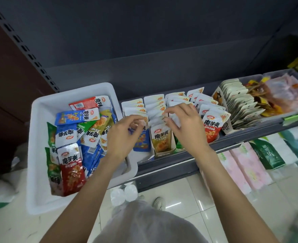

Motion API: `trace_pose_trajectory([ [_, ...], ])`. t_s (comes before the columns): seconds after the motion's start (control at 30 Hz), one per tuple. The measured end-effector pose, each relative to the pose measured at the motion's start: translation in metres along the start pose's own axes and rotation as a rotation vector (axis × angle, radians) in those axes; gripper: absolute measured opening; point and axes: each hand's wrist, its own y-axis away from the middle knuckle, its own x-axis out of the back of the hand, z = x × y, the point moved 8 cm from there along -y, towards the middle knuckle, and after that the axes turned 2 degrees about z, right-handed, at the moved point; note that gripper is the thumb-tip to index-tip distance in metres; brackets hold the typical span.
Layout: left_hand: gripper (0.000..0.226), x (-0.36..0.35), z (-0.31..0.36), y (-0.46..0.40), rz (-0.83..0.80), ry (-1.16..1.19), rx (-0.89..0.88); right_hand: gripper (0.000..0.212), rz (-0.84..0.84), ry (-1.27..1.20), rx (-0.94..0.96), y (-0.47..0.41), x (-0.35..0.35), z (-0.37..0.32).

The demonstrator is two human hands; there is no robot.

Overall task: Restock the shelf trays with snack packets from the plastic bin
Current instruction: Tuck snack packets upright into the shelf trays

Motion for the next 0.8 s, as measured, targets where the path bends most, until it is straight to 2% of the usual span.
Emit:
trace_pose_trajectory([
  [0.07, 0.02, 0.035, -0.007, 0.011, 0.191, 0.044, 0.012, 0.017, 0.069, -0.155, -0.074, 0.001, 0.015, -0.01],
  [0.13, 0.025, 0.07, -0.019, 0.028, 0.346, 0.03, -0.009, 0.016, 0.076, -0.275, -0.052, 0.001, 0.018, -0.035],
  [0.2, 0.028, 0.096, -0.04, 0.044, 0.374, -0.057, 0.005, 0.016, 0.0, -0.363, 0.043, 0.001, 0.003, -0.07],
  [0.23, 0.03, 0.104, -0.054, 0.05, 0.34, -0.124, 0.042, 0.016, -0.067, -0.383, 0.096, 0.002, -0.012, -0.089],
  [0.33, 0.03, 0.109, -0.1, 0.061, 0.105, -0.316, 0.167, 0.018, -0.358, -0.306, 0.193, 0.009, -0.081, -0.135],
  [0.4, 0.023, 0.105, -0.126, 0.067, -0.028, -0.414, 0.223, 0.021, -0.52, -0.155, 0.219, 0.014, -0.135, -0.151],
  [0.47, 0.036, 0.096, -0.148, 0.069, -0.163, -0.481, 0.308, 0.024, -0.625, 0.034, 0.229, 0.013, -0.183, -0.155],
  [0.57, 0.052, 0.082, -0.168, 0.064, -0.312, -0.531, 0.359, 0.044, -0.735, 0.222, 0.096, 0.008, -0.238, -0.143],
  [0.67, 0.06, 0.071, -0.18, 0.059, -0.422, -0.604, 0.348, 0.071, -0.778, 0.243, 0.022, 0.009, -0.268, -0.135],
  [0.73, 0.062, 0.068, -0.184, 0.059, -0.446, -0.626, 0.358, 0.076, -0.778, 0.232, 0.087, 0.008, -0.275, -0.139],
  [0.8, 0.061, 0.068, -0.186, 0.059, -0.44, -0.633, 0.353, 0.068, -0.759, 0.316, 0.171, 0.002, -0.274, -0.145],
])
